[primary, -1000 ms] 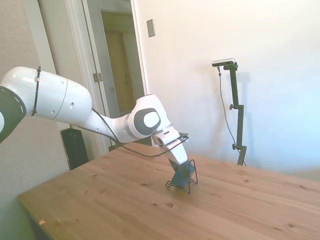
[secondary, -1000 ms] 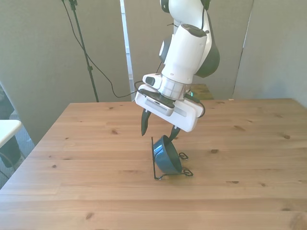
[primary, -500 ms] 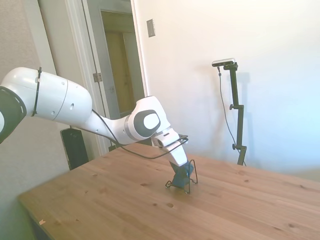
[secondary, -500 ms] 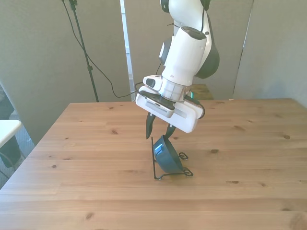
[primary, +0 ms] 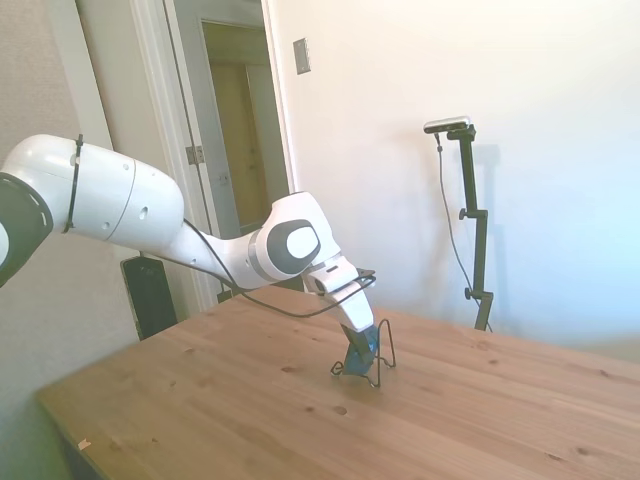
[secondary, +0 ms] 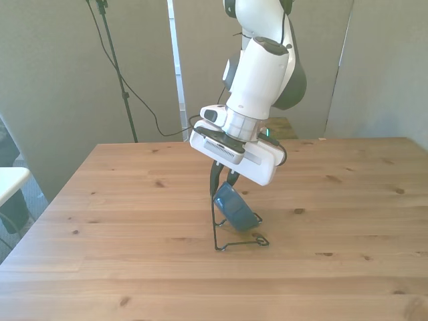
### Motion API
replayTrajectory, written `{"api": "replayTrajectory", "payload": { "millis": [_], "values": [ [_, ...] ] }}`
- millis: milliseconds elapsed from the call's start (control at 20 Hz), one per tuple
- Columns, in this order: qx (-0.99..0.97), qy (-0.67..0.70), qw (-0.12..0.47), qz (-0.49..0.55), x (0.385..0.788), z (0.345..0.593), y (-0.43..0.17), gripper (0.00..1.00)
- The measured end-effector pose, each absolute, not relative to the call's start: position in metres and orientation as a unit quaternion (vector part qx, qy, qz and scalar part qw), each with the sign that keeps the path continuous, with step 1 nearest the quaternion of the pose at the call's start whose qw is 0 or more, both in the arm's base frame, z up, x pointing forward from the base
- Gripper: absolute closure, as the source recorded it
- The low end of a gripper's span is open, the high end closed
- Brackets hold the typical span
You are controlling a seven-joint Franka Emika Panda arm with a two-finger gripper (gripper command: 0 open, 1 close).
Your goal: Unload the bowl
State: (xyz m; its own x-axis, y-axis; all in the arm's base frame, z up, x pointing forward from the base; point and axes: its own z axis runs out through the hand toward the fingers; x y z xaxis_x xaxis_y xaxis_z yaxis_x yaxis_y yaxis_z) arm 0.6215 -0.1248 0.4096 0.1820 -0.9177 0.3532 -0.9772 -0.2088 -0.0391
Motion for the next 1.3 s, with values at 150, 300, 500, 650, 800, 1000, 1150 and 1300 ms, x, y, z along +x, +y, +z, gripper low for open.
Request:
{"api": "replayTrajectory", "payload": {
  "millis": [150, 300, 500, 650, 800, 1000, 1150, 1300],
  "values": [
    [0.763, -0.62, 0.096, 0.154, 0.621, 0.411, -0.124, 1.0],
    [0.764, -0.618, 0.084, 0.165, 0.616, 0.425, -0.121, 1.0],
    [0.775, -0.601, 0.062, 0.182, 0.594, 0.461, -0.097, 1.0],
    [0.793, -0.577, 0.049, 0.187, 0.576, 0.475, -0.062, 1.0],
    [0.827, -0.535, 0.036, 0.172, 0.554, 0.462, -0.018, 1.0],
    [0.868, -0.478, -0.012, 0.134, 0.525, 0.428, 0.024, 1.0],
    [0.879, -0.462, -0.042, 0.11, 0.514, 0.407, 0.024, 1.0],
    [0.879, -0.463, -0.062, 0.094, 0.507, 0.385, 0.013, 1.0]
  ]
}}
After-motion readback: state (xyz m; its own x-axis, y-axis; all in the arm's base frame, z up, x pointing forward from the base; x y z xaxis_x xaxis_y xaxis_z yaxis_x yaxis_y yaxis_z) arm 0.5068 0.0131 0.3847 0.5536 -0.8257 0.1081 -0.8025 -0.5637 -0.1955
